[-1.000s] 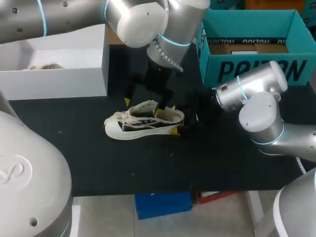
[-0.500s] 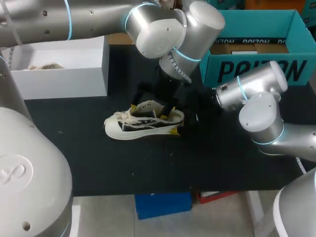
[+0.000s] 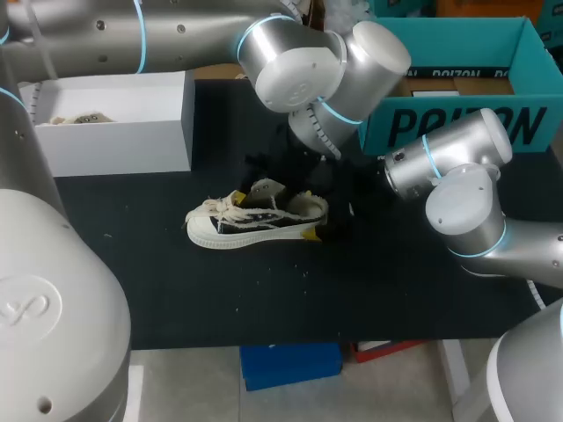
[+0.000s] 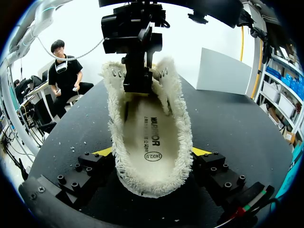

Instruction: Take the shoe out of the shoebox, open the shoe tongue, remove and reinsert the insole, then place the shoe into the shoebox

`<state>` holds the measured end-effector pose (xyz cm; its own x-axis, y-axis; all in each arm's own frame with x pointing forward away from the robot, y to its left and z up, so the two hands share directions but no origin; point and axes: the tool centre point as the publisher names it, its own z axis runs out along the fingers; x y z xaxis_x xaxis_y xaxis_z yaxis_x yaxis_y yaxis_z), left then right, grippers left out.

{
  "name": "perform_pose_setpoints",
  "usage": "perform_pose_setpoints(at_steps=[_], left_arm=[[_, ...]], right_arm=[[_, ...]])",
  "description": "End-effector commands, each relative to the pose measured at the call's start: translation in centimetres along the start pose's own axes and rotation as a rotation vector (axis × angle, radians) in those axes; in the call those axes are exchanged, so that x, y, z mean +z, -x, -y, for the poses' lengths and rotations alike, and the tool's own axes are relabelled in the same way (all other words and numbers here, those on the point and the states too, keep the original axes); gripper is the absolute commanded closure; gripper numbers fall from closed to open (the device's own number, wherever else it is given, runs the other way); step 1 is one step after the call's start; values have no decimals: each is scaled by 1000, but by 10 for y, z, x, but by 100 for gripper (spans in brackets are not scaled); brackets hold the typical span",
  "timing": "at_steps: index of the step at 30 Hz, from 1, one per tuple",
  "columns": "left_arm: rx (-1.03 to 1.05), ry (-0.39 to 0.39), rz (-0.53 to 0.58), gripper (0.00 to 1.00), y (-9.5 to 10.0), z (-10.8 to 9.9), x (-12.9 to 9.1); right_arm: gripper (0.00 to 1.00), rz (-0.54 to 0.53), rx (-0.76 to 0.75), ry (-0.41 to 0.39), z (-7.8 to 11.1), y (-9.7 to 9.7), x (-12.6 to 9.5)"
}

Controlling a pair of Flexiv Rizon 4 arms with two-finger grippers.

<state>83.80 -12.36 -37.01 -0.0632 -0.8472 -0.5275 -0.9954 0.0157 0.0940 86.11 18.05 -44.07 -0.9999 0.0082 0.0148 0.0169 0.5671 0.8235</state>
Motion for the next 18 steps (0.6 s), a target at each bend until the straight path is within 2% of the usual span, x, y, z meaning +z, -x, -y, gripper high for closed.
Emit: perform_pose_setpoints(at_steps=[1,10,18], left_arm=[[0,0,12,100,-3,0,0],[13,-8,8,100,-1,0,-3],[-9,-19,-30,100,9,4,-14]], right_arm=[[100,2,1,-2,0,2,3],[100,2,1,-2,0,2,3],[100,2,1,-2,0,2,3]])
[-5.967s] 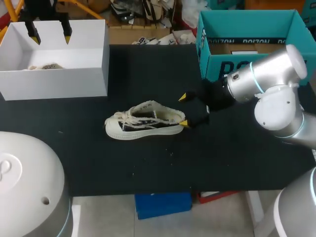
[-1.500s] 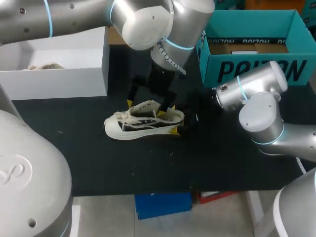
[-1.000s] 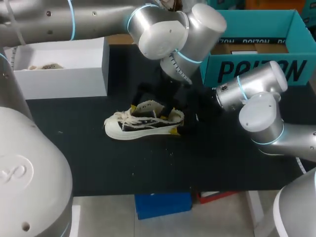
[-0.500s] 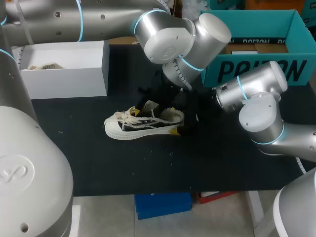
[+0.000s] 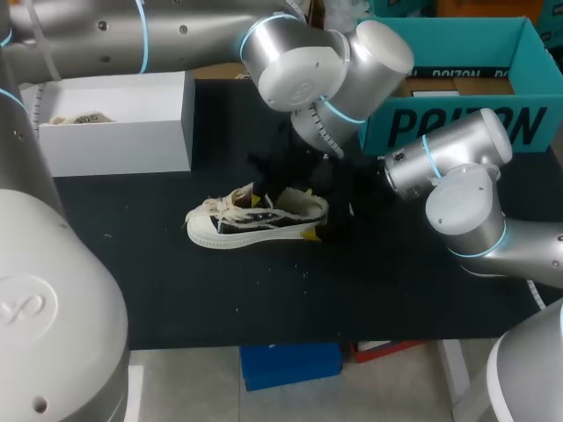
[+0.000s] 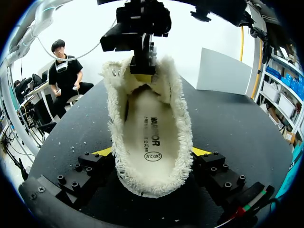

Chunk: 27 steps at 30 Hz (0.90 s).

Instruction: Take the shoe out of the shoebox, open the shoe tongue, remove and reinsert the insole, then place the shoe into the shoebox

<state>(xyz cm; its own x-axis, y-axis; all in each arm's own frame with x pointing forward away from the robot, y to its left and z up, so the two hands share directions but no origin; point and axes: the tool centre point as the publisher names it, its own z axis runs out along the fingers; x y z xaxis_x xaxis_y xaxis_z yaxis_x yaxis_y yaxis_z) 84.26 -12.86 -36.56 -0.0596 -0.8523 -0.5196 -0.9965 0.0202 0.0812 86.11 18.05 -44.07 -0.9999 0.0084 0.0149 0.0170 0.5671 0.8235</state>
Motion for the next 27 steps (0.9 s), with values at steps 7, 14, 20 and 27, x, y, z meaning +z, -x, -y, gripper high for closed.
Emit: perform_pose_setpoints(at_steps=[7,14,20,27], left_arm=[[-31,-14,-77,100,28,3,-18],[-59,-20,-144,100,50,3,-22],[-76,-22,-201,100,67,0,-21],[-53,-35,-240,100,77,-8,-8]], right_arm=[[100,2,1,-2,0,2,3],[100,2,1,-2,0,2,3],[100,2,1,-2,0,2,3],[100,2,1,-2,0,2,3]])
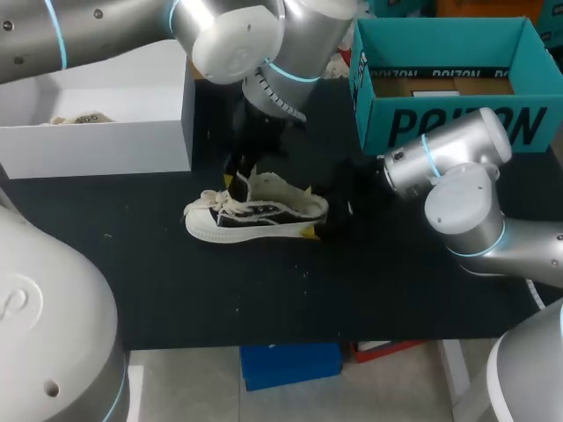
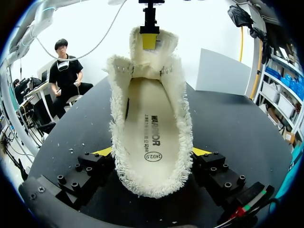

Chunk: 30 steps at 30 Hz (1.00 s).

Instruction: Take the shoe out of the shoebox, open the shoe tongue, remove and reinsert the insole, then place the shoe into the shoebox

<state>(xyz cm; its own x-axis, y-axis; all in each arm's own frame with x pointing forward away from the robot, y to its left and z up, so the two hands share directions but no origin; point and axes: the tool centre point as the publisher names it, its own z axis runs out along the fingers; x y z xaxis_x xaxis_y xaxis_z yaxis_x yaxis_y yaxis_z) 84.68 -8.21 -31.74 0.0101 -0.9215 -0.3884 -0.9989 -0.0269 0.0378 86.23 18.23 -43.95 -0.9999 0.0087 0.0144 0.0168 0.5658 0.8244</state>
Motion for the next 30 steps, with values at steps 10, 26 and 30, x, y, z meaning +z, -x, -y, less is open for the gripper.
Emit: perform_pose_setpoints(at_steps=[10,26,30], left_arm=[[41,-45,-119,100,24,-14,33],[37,-70,-106,56,27,-19,51],[40,-74,-100,0,30,-17,47]], right_arm=[[100,1,1,-3,2,1,2],[100,1,1,-3,2,1,2],[100,1,1,-3,2,1,2]])
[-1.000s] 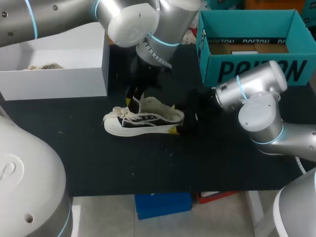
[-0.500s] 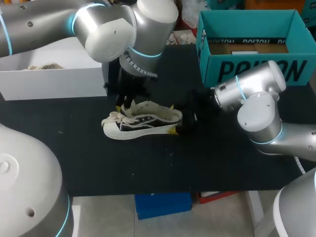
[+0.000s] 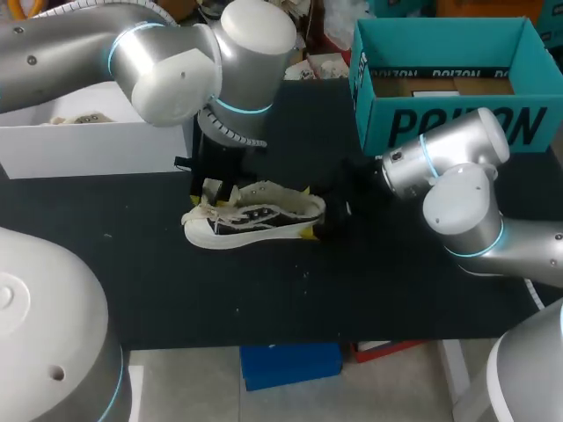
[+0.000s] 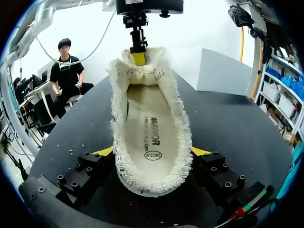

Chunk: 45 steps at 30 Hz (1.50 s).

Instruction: Take the shoe out of the shoebox, open the shoe tongue, remove and reinsert the insole, then place the shoe into the shoebox

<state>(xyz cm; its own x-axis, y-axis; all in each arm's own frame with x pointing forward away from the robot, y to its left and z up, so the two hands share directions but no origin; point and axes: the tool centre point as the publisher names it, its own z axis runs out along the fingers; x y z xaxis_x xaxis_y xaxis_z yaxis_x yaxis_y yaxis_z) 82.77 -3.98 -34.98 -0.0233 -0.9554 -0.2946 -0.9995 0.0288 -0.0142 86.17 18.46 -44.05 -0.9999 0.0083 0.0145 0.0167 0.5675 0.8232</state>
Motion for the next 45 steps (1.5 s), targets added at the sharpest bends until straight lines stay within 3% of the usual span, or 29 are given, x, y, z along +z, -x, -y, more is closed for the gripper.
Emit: perform_pose_setpoints(at_steps=[1,11,17,20,21,22,27,31,34,45], left_arm=[[10,-5,-2,0,5,1,-3],[207,-93,-78,0,15,16,-44],[447,-137,-142,0,4,22,-70],[677,-165,-179,0,-7,20,-88],[750,-164,-191,58,-10,19,-92],[835,-166,-198,100,-13,18,-96],[1293,-62,-228,100,-26,15,-104],[1516,44,-288,100,-36,15,-106],[1501,126,-377,100,-44,20,-106],[1501,126,-377,100,-44,20,-106]], right_arm=[[100,2,1,-1,3,1,-1],[100,2,1,-1,3,1,-1],[100,2,1,-1,3,1,-1],[100,2,1,-1,3,1,-1],[100,2,1,-1,3,1,-1],[100,2,1,-1,3,1,-1],[100,2,1,-1,3,1,-1],[100,2,1,-1,3,1,-1],[100,2,1,-1,3,1,-1],[100,2,1,-1,3,1,-1]])
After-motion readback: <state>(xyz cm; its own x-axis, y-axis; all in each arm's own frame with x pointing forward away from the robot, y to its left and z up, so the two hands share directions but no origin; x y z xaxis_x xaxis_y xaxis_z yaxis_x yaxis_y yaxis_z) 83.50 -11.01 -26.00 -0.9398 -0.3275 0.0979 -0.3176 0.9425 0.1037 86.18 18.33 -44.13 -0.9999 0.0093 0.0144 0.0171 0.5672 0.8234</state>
